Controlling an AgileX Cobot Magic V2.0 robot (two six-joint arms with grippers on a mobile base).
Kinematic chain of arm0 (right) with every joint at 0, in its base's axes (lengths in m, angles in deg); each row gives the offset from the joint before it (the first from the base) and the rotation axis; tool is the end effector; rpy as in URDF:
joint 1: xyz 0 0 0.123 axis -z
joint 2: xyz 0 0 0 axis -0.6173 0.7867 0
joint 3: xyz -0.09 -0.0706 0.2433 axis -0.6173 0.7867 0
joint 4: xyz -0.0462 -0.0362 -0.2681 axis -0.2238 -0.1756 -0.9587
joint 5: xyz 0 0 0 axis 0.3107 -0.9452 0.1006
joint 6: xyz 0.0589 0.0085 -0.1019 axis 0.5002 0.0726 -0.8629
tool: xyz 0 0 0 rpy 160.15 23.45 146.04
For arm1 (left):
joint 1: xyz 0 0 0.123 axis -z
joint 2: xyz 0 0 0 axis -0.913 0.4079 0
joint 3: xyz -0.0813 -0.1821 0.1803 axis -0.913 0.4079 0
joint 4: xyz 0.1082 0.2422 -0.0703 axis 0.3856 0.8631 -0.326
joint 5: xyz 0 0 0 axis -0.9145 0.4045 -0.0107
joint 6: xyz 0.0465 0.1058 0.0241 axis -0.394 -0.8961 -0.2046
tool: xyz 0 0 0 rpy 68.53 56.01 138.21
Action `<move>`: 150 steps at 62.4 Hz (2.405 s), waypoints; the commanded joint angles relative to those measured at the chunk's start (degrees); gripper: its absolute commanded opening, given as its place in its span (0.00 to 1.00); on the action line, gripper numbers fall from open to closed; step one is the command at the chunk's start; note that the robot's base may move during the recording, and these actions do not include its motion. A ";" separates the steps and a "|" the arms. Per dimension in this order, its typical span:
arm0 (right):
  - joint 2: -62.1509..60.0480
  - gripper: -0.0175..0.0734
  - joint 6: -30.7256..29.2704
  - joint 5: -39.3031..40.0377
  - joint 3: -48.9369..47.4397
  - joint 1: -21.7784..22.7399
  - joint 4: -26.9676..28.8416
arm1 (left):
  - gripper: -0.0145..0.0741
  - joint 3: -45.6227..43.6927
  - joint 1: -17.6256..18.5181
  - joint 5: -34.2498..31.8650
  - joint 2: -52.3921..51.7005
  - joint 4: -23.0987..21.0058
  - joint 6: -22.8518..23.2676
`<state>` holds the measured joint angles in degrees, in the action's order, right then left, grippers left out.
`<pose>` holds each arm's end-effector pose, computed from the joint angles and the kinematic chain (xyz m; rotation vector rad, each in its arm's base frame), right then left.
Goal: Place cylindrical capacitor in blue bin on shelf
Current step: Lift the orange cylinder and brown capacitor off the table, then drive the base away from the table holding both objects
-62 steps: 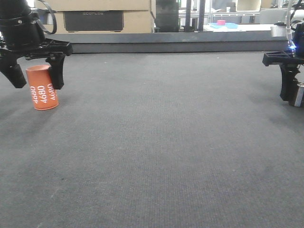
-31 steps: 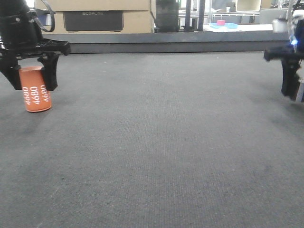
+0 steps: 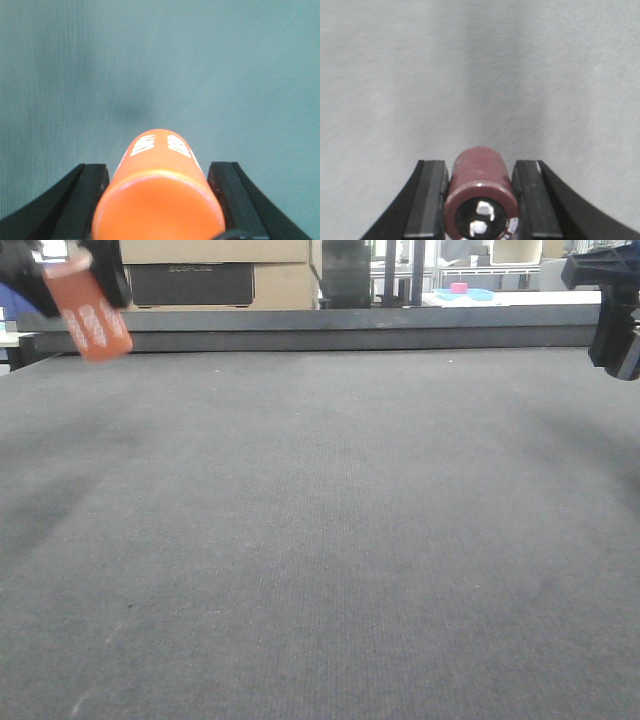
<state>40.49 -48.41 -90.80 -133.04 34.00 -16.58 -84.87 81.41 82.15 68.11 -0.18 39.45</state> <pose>0.3999 0.0349 0.2342 -0.0204 2.6089 0.1176 0.4210 -0.1180 0.2894 0.1855 2.5080 -0.1768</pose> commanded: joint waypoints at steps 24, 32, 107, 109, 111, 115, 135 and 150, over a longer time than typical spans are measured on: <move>-25.46 0.01 -0.28 30.12 29.33 -0.09 0.98 | 0.04 32.35 0.25 -32.35 -25.33 -0.58 2.50; -32.24 0.01 -0.28 33.15 34.34 -0.09 0.98 | 0.04 40.80 0.25 -40.43 -33.21 -0.58 2.50; -64.36 0.01 -0.28 29.54 36.86 -0.09 0.98 | 0.04 60.85 -6.26 -45.00 -84.17 1.49 2.50; -64.36 0.01 -0.28 29.54 36.86 -0.09 0.98 | 0.04 60.85 -6.26 -45.00 -84.17 1.49 2.50; -64.36 0.01 -0.28 29.54 36.86 -0.09 0.98 | 0.04 60.85 -6.26 -45.00 -84.17 1.49 2.50; -64.36 0.01 -0.28 29.54 36.86 -0.09 0.98 | 0.04 60.85 -6.26 -45.00 -84.17 1.49 2.50; -64.36 0.01 -0.28 29.54 36.86 -0.09 0.98 | 0.04 60.85 -6.26 -45.00 -84.17 1.49 2.50; -64.36 0.01 -0.28 29.54 36.86 -0.09 0.98 | 0.04 60.85 -6.26 -45.00 -84.17 1.49 2.50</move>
<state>-23.50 -48.41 -62.80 -96.25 34.00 -16.01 -23.86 75.27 38.19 -15.77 1.06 41.69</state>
